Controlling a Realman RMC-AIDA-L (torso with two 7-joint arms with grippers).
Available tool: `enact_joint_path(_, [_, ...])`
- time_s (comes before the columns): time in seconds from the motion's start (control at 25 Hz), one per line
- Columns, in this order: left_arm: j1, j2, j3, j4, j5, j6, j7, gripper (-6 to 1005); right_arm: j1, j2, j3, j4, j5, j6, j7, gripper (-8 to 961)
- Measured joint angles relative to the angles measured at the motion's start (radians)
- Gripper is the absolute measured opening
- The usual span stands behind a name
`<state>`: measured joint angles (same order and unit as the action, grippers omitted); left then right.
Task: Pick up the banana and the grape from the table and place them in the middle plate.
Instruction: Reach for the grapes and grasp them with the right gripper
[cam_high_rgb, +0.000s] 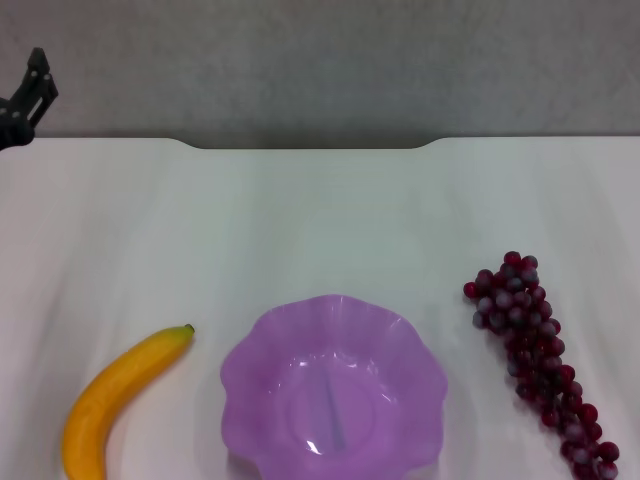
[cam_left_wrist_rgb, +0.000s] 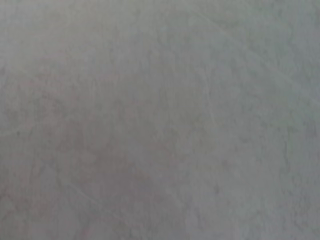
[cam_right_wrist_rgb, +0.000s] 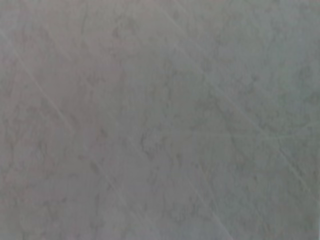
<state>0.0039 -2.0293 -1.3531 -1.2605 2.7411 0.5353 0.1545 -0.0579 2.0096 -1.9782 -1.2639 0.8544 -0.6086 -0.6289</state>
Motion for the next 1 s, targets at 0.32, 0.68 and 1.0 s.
enact_joint_path(0.32, [0.004, 0.000, 0.000, -0.003, 0.000, 0.000, 0.002, 879, 0.000, 0.000, 0.000, 0.000, 0.000, 0.000, 0.000, 594])
enact_joint_path(0.68, [0.023, 0.000, -0.003, -0.043, 0.005, -0.021, 0.010, 879, 0.000, -0.001, 0.019, -0.031, 0.003, 0.101, -0.002, 595])
enact_joint_path(1.0, [0.033, -0.002, 0.002, -0.108, 0.002, -0.091, 0.066, 880, 0.000, -0.002, 0.163, -0.136, 0.044, 0.420, 0.001, 597])
